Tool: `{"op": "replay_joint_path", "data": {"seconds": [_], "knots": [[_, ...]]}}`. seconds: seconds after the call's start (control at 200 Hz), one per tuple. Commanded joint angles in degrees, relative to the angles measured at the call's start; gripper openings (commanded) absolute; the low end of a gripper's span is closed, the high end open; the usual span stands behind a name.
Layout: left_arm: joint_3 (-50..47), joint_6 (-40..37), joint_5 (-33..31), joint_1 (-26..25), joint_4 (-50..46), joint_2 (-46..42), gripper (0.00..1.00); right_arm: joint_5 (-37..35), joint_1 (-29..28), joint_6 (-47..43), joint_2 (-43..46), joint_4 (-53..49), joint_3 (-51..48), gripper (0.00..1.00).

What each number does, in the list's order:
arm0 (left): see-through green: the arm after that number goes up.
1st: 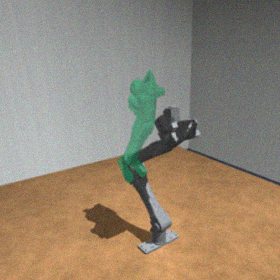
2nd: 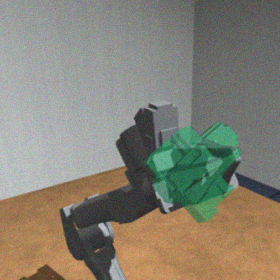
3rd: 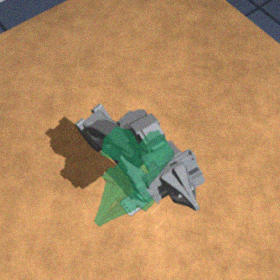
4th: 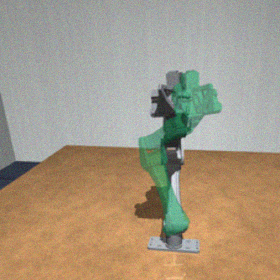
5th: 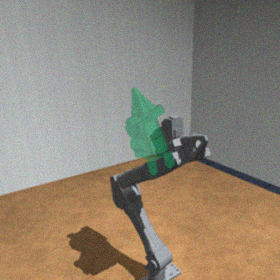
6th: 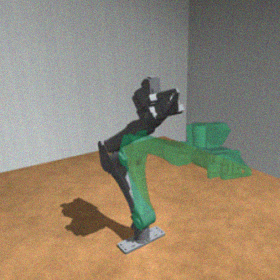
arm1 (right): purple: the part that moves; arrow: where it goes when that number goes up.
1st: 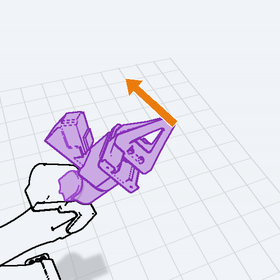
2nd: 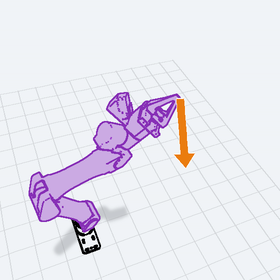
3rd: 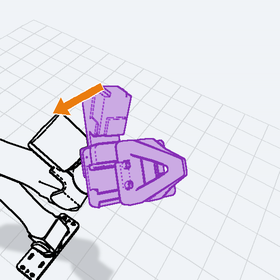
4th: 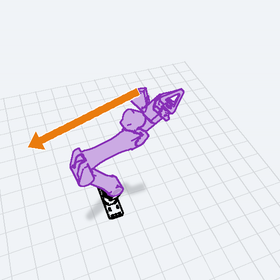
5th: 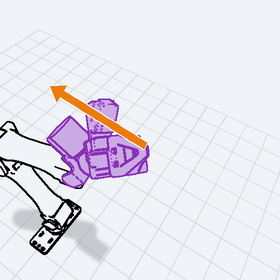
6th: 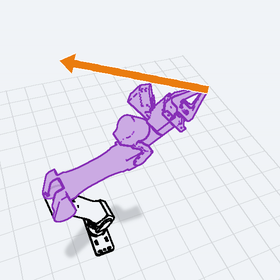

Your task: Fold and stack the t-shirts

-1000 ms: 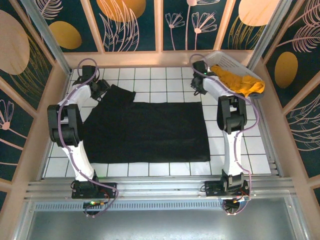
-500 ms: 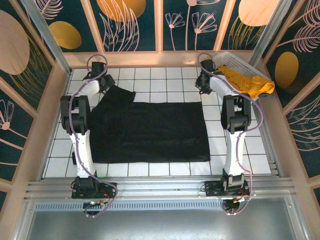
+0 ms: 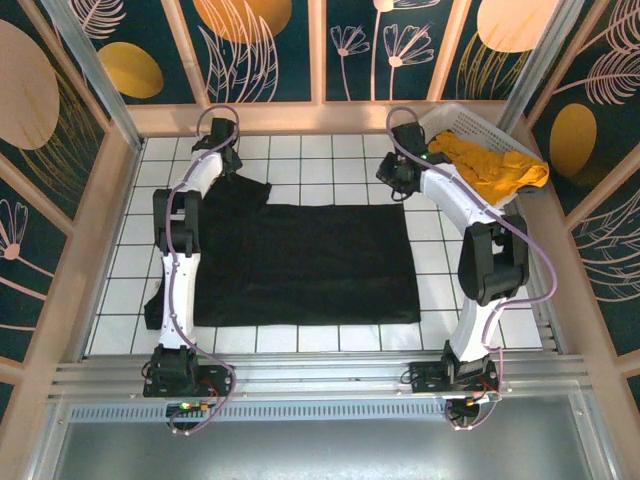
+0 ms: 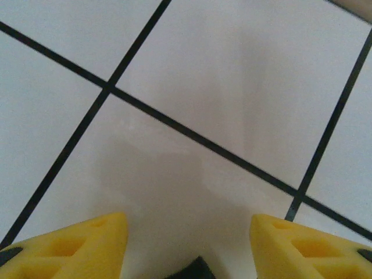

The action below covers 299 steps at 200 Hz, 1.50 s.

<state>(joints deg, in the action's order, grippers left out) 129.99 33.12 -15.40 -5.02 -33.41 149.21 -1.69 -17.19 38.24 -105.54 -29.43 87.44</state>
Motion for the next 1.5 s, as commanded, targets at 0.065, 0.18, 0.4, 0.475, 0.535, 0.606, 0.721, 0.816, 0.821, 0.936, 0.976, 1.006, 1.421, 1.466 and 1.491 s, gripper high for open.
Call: {"op": "replay_joint_path", "data": {"seconds": [0.065,0.18,0.4,0.475,0.535,0.606,0.721,0.816,0.821,0.936,0.976,1.006,1.421,1.466,1.491], "knots": [[-1.45,1.57,1.13,-0.91,-6.70,1.79,0.44,-3.40,1.19,1.38,1.81,-0.10,-3.94,0.32],[-0.66,0.00,3.18,-1.87,-6.54,2.16,0.26,-5.95,1.20,4.74,0.95,-0.44,-5.86,0.32],[-4.02,2.15,0.61,-2.10,-6.99,-3.39,0.00,-8.11,1.58,11.29,-2.47,4.90,-9.62,0.36],[-6.19,3.16,0.24,-2.10,-6.49,-6.46,0.00,-9.47,1.89,11.47,-6.11,4.63,-6.36,0.41],[-7.96,3.56,0.74,-2.10,-5.86,-8.93,0.00,-10.55,2.57,11.42,-9.43,2.66,-2.65,0.43],[-9.96,3.62,1.87,-2.10,-4.98,-11.08,0.00,-11.18,3.39,11.00,-12.90,0.63,1.24,0.43],[-12.57,3.61,3.81,-2.10,-4.09,-13.68,0.00,-11.75,4.31,10.30,-17.29,-2.58,5.70,0.43],[-13.92,3.53,5.92,-2.10,-3.14,-15.06,0.00,-11.84,4.56,10.33,-19.39,-4.99,7.45,0.43],[-13.90,3.53,6.00,-2.10,-3.10,-15.11,0.00,-11.80,4.55,10.35,-19.46,-5.01,7.47,0.43],[-14.24,3.63,6.74,-2.10,-2.99,-16.17,0.00,-10.79,4.34,10.13,-20.27,-5.24,7.66,0.43],[-14.24,3.69,6.94,-2.10,-2.99,-16.44,0.00,-10.91,3.97,10.21,-20.39,-5.54,7.83,0.43],[-14.19,3.63,7.13,-2.10,-2.98,-16.57,0.00,-10.95,3.77,10.22,-20.33,-5.55,7.83,0.42],[-14.92,3.09,8.37,-2.10,-3.17,-18.49,0.00,-9.59,2.82,10.15,-23.21,-7.30,8.71,0.38],[-15.40,3.00,8.37,-2.11,-3.20,-18.83,0.00,-9.18,2.82,10.17,-23.39,-7.47,8.71,0.33],[-15.73,3.00,8.37,-2.10,-3.18,-19.01,0.00,-9.00,2.70,10.34,-23.49,-7.57,8.65,0.31]]}}
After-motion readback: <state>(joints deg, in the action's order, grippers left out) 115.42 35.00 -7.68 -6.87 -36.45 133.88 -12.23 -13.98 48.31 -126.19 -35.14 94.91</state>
